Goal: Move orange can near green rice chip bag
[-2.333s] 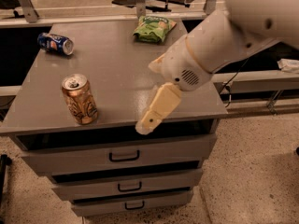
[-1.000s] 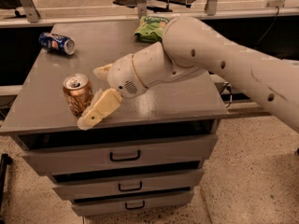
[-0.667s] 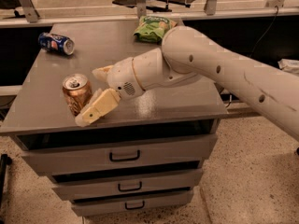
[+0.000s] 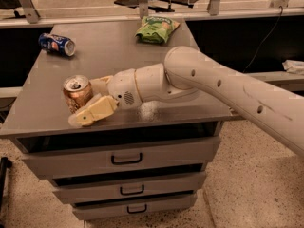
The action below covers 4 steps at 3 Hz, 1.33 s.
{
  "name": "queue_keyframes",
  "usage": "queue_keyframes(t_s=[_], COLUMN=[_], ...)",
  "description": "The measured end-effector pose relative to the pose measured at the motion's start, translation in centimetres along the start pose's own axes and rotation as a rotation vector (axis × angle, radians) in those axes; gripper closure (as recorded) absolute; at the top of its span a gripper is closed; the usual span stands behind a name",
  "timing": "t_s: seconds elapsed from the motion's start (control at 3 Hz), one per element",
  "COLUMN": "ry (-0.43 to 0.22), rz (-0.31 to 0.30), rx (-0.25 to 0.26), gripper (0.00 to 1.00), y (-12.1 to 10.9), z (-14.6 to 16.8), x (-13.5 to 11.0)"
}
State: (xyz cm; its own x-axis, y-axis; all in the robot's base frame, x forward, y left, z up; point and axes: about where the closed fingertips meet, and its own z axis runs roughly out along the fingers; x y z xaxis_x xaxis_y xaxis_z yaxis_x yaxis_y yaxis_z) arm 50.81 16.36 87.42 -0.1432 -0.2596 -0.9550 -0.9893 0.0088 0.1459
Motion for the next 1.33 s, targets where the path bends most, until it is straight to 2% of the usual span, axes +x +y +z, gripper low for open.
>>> queue_keyframes(t_s=[0.33, 0.67, 1.0, 1.33], ry=[-0.047, -0.106, -0.156, -0.170], rz=[0.012, -0.016, -0.063, -0.080], rx=[0.007, 0.041, 0.104, 0.113], gripper=[0.41, 0.64, 0.87, 1.00], y=[0.1, -0.7, -2.3, -2.6], z=[-0.3, -2.7, -7.3, -7.8], x=[0.0, -1.8, -4.7, -5.9])
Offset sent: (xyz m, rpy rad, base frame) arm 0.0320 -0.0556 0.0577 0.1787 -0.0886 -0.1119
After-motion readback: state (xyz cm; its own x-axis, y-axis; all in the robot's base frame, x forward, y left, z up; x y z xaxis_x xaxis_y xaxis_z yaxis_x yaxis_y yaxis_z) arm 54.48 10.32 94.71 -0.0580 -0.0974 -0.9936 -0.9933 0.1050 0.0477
